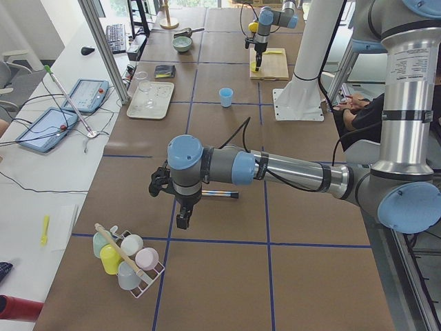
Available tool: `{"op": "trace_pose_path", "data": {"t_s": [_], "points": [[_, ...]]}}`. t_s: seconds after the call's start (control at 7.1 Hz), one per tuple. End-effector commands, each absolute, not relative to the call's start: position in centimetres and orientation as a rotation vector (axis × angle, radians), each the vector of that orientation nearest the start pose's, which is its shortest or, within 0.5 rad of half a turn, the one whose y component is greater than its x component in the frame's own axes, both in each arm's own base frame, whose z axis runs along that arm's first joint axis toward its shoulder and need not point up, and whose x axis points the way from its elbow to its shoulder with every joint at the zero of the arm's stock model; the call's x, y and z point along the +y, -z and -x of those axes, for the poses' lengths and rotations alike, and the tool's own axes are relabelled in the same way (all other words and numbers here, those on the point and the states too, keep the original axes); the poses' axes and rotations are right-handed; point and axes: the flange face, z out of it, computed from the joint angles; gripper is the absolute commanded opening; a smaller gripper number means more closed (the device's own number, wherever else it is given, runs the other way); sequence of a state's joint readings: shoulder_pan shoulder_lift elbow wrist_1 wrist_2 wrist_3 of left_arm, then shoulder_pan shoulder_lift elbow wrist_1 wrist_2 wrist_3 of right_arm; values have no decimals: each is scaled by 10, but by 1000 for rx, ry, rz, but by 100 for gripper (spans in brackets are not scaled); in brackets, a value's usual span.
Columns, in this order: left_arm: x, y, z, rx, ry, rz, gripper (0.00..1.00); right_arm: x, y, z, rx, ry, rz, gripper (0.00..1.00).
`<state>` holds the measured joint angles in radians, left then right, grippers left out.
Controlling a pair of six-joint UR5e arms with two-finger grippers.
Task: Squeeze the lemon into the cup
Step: 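Close the right gripper on the yellow lemon slice and lift it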
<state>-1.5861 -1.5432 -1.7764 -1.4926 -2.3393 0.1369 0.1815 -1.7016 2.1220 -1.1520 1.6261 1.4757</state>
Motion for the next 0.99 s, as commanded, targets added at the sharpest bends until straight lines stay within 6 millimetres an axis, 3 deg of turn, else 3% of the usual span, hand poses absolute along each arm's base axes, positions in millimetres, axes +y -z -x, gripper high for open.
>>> {"op": "trace_pose_path", "data": {"t_s": [0.0, 0.84], "points": [[-480, -578, 71, 759, -155, -155, 100, -207, -415, 411, -840, -62, -66, 53], [-480, -579, 71, 761, -153, -153, 100, -219, -390, 393, -888, -92, -90, 54]]}}
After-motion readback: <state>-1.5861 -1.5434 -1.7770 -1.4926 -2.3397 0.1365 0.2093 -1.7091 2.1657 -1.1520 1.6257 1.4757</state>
